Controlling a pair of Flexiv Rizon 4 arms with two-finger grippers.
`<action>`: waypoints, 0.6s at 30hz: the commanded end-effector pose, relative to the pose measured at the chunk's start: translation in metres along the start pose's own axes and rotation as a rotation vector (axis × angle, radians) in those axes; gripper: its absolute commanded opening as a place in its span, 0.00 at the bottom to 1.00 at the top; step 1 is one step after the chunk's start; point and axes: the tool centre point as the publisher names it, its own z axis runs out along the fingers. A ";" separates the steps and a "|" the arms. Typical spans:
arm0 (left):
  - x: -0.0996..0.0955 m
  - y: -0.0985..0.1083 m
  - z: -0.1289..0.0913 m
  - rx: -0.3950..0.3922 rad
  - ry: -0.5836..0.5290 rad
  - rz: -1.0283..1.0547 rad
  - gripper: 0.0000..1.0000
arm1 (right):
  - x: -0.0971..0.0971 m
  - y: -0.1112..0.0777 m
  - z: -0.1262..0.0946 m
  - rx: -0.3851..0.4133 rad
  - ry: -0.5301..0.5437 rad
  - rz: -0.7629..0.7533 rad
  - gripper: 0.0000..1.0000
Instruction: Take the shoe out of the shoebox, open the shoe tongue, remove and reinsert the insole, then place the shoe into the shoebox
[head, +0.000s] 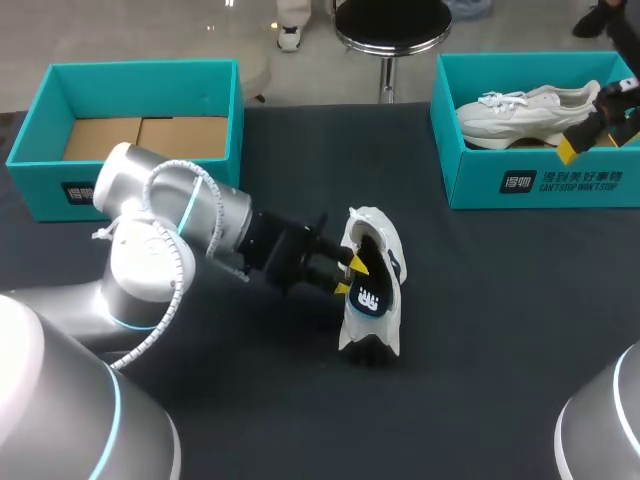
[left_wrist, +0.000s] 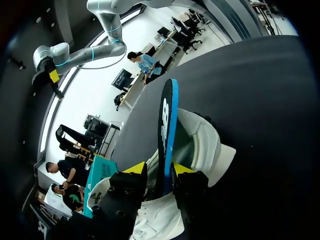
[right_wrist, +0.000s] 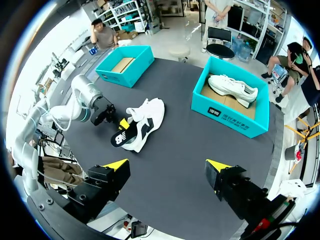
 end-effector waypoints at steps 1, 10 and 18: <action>0.004 -0.005 -0.001 -0.002 -0.001 0.001 0.27 | -0.001 0.002 0.001 0.005 0.000 0.000 1.00; 0.006 -0.009 0.004 0.010 0.008 0.004 0.00 | -0.001 0.002 0.001 0.005 0.000 0.000 1.00; 0.003 0.002 0.009 -0.008 0.024 0.036 0.00 | -0.001 0.002 0.001 0.005 0.000 0.000 1.00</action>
